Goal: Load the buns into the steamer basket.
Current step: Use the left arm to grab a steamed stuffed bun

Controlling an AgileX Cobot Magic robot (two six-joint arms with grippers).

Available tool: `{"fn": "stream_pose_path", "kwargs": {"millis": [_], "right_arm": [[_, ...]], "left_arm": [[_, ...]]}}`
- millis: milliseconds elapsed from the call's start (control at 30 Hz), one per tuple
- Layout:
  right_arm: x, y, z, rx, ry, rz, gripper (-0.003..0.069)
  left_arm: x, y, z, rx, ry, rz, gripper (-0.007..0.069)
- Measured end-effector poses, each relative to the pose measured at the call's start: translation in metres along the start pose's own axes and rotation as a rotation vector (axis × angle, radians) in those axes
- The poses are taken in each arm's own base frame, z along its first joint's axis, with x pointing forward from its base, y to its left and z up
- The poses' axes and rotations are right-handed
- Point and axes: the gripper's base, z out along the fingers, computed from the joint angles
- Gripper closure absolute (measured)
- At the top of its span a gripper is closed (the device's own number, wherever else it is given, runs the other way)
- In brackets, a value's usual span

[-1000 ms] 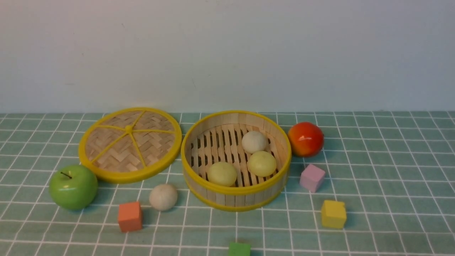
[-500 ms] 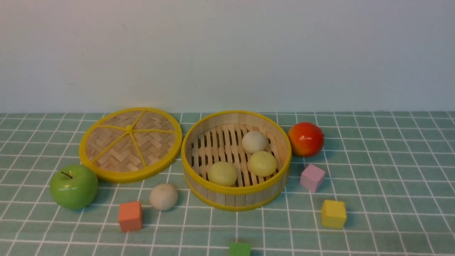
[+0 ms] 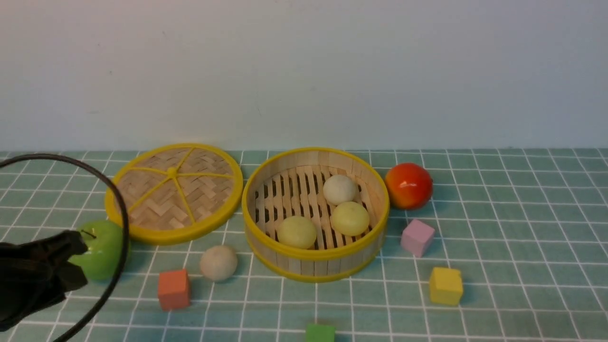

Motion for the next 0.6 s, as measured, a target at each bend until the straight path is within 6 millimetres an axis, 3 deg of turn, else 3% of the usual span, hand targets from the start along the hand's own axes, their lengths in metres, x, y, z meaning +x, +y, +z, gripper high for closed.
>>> {"fn": "stream_pose_path", "kwargs": {"millis": [300,600], "right_arm": [[0.0,0.0,0.0,0.0,0.0,0.0,0.0543],[0.0,0.0,0.0,-0.001,0.001,0.002,0.0529]], "left_arm": [[-0.039,-0.046,0.042,0.102,0.204,0.167,0.0386],[-0.021,-0.119,0.08,0.047,0.299,0.424,0.0386]]}}
